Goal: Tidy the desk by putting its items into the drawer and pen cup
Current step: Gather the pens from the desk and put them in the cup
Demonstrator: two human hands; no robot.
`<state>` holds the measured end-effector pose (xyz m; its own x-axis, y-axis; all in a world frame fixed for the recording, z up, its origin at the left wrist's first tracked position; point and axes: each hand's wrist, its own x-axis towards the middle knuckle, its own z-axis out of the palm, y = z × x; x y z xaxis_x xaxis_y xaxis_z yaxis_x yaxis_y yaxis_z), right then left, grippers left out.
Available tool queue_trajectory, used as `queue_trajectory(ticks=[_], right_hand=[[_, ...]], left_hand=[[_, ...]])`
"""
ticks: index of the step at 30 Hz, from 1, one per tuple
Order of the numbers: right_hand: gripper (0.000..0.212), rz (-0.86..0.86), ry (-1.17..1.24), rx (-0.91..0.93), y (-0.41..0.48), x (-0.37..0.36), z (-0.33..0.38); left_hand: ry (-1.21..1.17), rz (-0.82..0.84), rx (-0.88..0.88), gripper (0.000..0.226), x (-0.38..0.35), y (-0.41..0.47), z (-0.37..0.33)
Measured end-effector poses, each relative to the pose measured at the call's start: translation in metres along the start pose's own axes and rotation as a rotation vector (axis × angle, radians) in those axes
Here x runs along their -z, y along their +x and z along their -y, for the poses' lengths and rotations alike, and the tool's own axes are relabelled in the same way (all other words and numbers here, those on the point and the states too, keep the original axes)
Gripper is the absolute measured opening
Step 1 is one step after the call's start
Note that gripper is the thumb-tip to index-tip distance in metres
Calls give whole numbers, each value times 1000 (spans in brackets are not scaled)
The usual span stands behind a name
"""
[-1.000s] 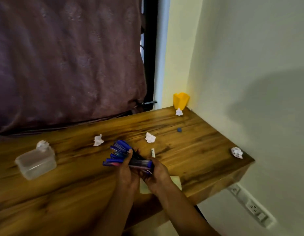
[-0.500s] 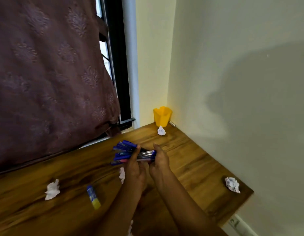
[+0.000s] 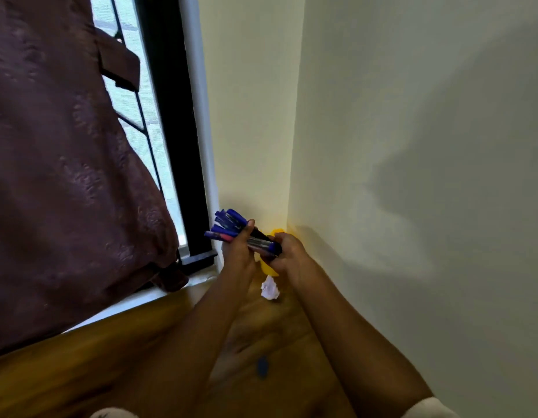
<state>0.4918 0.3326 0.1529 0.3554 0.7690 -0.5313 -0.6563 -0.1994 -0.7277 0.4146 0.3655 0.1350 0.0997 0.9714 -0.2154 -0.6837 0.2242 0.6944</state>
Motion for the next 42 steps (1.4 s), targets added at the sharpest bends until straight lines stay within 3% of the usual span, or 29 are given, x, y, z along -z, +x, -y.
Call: queue_trajectory(ticks=[4,17,23,27,31,34,38,42], right_hand=[[25,68,-207,-82,42,6,34],[62,32,-361,-198,79,5,55],[53,105,-255,-231,73,10,55],[43,98,-223,-206,78,14,51],[21,93,-180,-181,82,18,47],[25,80,-205,-138,79,21,46],[28,82,-185,-45,70,32,46],[27,54,-300,196,55,53,29]], left_hand=[[74,43,-27,19,-21,40,13],[277,-28,-139,31,-19,71,44],[331,93,-185,27,-11,67,52],[487,170,-233,33,-10,66,50],[756,198,-301,52,-5,67,53],[883,203,-328,58,-6,65,55],[797,197,-334,59,-4,58,48],[664,166,-335,63,12,49,49]])
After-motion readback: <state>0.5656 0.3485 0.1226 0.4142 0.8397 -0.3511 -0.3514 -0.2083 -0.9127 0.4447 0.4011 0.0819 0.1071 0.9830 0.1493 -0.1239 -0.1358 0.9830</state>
